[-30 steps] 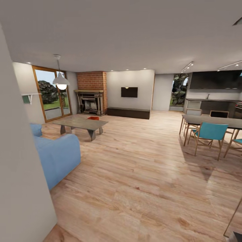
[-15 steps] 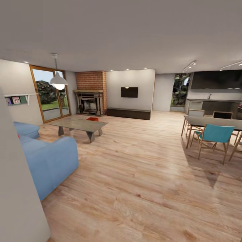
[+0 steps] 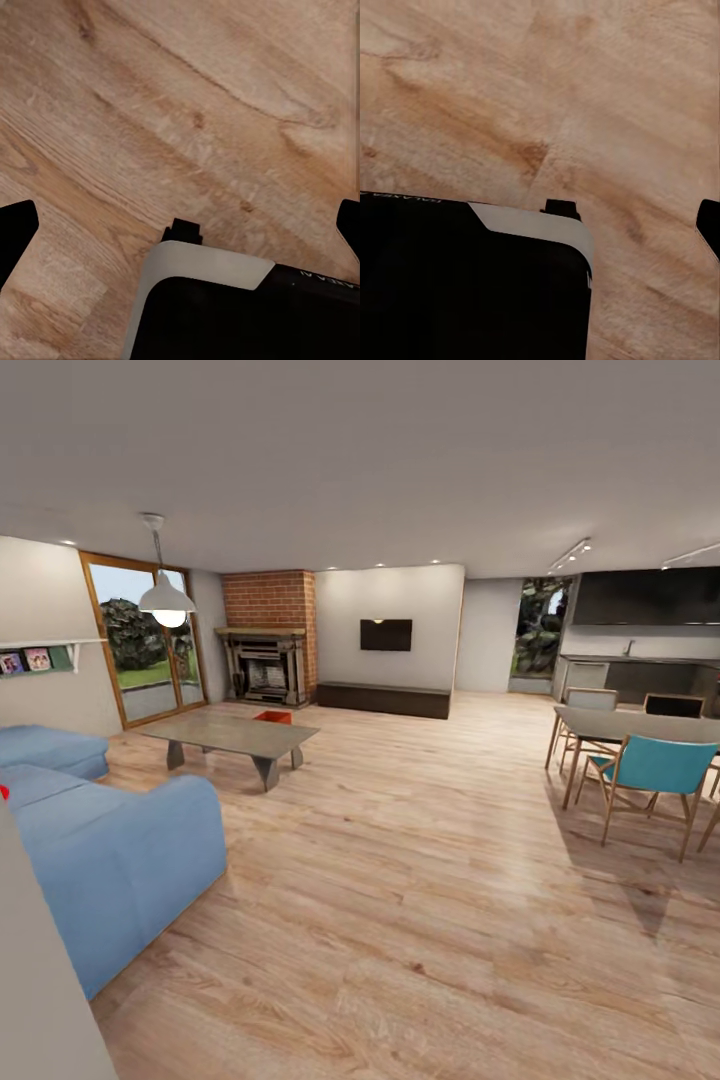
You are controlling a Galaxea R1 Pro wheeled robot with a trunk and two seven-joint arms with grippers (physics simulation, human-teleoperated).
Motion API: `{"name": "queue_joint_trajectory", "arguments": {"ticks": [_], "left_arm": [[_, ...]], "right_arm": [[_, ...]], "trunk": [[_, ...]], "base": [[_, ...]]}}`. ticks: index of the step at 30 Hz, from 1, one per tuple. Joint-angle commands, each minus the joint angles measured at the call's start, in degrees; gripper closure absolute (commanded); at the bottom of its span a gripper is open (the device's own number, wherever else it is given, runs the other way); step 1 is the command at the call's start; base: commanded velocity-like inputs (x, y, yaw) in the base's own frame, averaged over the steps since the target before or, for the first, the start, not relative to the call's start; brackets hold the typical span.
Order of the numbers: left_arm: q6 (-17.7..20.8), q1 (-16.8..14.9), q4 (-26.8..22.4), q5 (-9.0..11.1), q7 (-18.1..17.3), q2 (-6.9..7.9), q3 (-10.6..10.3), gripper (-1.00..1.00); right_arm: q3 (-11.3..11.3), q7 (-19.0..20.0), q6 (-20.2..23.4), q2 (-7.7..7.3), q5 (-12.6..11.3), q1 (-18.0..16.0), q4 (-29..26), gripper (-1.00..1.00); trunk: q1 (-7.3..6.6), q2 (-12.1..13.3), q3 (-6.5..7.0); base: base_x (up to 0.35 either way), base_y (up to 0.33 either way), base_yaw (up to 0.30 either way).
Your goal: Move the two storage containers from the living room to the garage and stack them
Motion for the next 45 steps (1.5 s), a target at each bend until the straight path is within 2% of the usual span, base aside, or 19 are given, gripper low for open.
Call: {"name": "queue_joint_trajectory", "arguments": {"ticks": [1,12,45], "left_arm": [[-0.16,-0.04,0.05,0.35,0.07,-0.01,-0.01,-1.0],[-0.16,-0.04,0.03,0.35,0.09,-0.01,-0.01,-1.0],[-0.16,-0.04,0.04,0.35,0.33,-0.01,-0.01,-1.0]], "right_arm": [[0.36,-0.04,-0.29,0.02,0.07,-0.08,0.17,-1.0],[0.28,-0.04,-0.36,0.12,0.09,-0.08,0.17,-1.0],[0.5,-0.04,-0.29,0.01,0.16,-0.08,0.17,-1.0]], "trunk": [[0.04,-0.06,-0.08],[0.04,-0.06,-0.08],[0.04,-0.06,-0.08]], "base": [[0.322,0.0,-0.091],[0.322,0.0,-0.17],[0.322,0.0,-0.002]]}}
